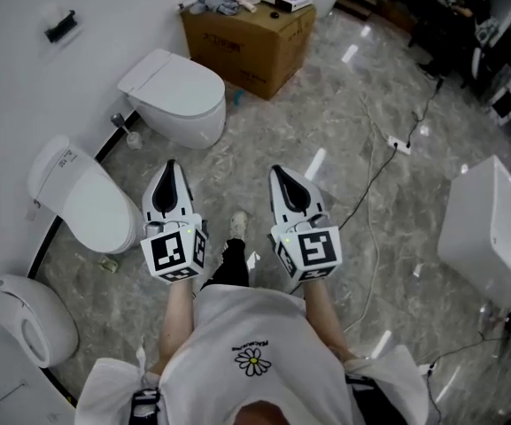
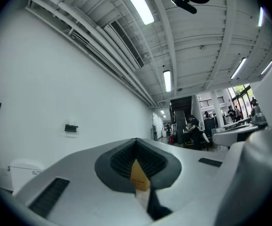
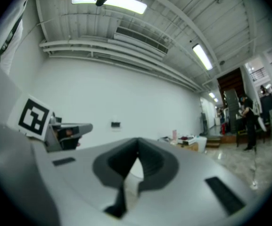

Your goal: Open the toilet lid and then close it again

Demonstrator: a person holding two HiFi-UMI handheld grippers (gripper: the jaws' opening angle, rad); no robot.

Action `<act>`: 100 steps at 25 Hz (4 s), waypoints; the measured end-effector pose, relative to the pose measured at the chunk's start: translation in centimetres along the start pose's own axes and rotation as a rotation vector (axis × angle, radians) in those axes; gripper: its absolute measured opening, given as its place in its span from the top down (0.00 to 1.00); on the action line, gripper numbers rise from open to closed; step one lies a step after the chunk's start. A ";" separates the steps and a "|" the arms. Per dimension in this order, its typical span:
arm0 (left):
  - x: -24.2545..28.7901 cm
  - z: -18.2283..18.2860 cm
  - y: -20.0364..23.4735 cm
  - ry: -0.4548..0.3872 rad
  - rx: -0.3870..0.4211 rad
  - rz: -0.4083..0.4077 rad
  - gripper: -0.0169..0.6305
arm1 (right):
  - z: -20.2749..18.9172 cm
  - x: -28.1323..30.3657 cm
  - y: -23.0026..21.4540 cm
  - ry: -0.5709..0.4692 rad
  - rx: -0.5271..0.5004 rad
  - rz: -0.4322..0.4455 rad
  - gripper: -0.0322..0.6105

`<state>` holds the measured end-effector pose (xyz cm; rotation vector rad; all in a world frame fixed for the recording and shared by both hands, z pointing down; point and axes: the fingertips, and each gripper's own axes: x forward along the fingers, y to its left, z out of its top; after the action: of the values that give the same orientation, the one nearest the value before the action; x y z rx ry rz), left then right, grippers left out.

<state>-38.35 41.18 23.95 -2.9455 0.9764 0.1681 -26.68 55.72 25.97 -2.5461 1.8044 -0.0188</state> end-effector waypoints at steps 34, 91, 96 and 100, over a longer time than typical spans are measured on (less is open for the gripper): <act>33.8 -5.3 5.0 -0.013 0.033 -0.021 0.94 | -2.7 33.8 -9.2 0.134 -0.004 0.074 0.90; 57.1 -10.1 8.2 0.054 0.037 0.261 0.93 | -2.5 58.5 -26.0 0.087 -0.022 0.321 0.90; 57.7 -11.4 10.5 0.071 0.038 0.287 0.93 | -3.5 60.9 -25.3 0.108 -0.024 0.353 0.90; 57.2 -13.3 12.6 0.111 0.042 0.329 0.93 | -5.0 62.0 -24.0 0.140 -0.005 0.381 0.90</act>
<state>0.91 -3.72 30.73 -2.7607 1.4557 -0.0082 16.41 5.18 31.42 -2.2095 2.3119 -0.1891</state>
